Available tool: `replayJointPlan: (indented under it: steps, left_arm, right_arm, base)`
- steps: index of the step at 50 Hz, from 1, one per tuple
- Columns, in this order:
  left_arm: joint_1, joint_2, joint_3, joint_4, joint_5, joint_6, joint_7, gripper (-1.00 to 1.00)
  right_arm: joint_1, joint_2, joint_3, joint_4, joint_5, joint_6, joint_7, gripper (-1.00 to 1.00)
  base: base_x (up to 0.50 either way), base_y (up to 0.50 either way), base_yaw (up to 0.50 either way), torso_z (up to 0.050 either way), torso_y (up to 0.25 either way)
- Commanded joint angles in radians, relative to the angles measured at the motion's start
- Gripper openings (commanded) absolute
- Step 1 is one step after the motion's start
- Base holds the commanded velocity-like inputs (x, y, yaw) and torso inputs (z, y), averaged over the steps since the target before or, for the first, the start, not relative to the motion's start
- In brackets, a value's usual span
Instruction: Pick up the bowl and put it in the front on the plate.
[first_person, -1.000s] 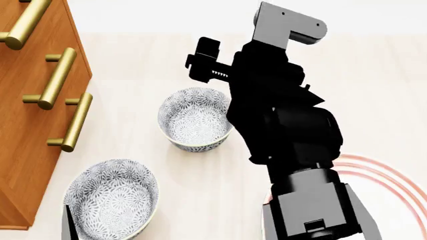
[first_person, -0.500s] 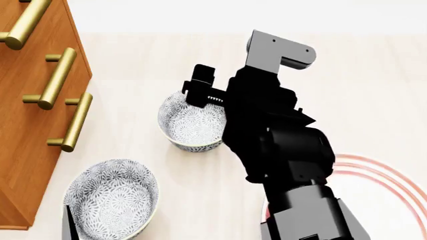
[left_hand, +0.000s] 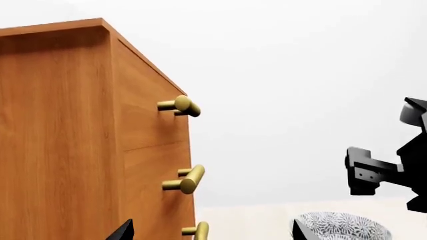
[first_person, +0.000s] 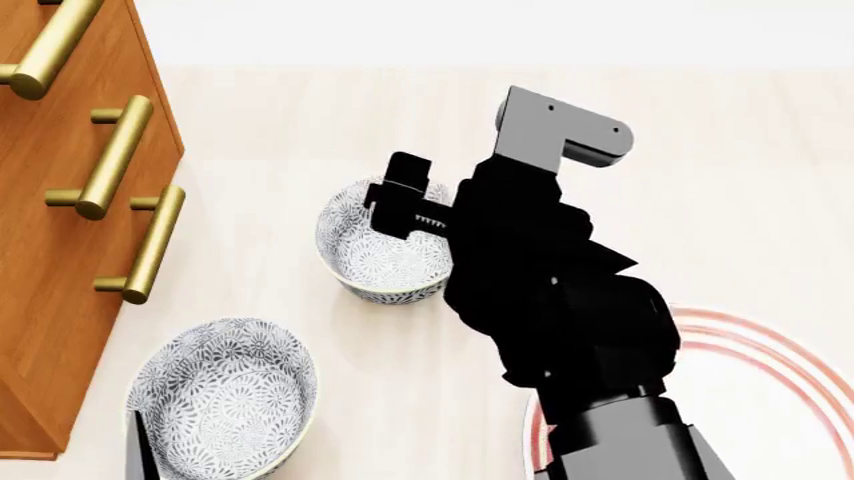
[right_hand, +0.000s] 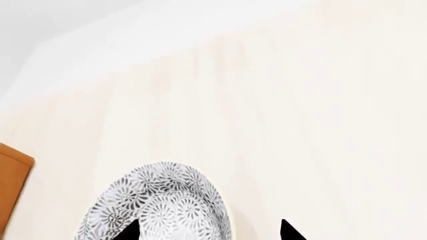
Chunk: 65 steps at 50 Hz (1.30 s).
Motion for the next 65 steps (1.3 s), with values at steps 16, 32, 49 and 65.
replayJointPlan:
  steps: [16,32,49,65]
  left_arm:
    - [-0.004,-0.009,0.015,-0.008,-0.006,-0.001,-0.005,1.0]
    - [-0.005,-0.015,0.022,-0.007,-0.004,-0.004,-0.011,1.0]
    - [-0.006,-0.02,0.028,-0.004,-0.004,-0.008,-0.016,1.0]
    - [-0.009,-0.025,0.034,-0.01,-0.002,-0.005,-0.022,1.0]
  right_arm:
    - [-0.047,-0.003,-0.038,-0.012,0.016,-0.003,0.0,1.0]
    - [-0.053,-0.006,-0.008,0.021,0.068,-0.012,0.002,1.0]
    - [-0.064,-0.005,-0.019,0.024,0.087,-0.019,0.001,1.0]
    - [-0.065,-0.013,-0.025,0.062,0.106,-0.035,-0.015,1.0]
  base:
    - [0.0,0.0,0.0,0.0,0.0]
    - [0.0,0.0,0.0,0.0,0.0]
    - [0.0,0.0,0.0,0.0,0.0]
    - [0.0,0.0,0.0,0.0,0.0]
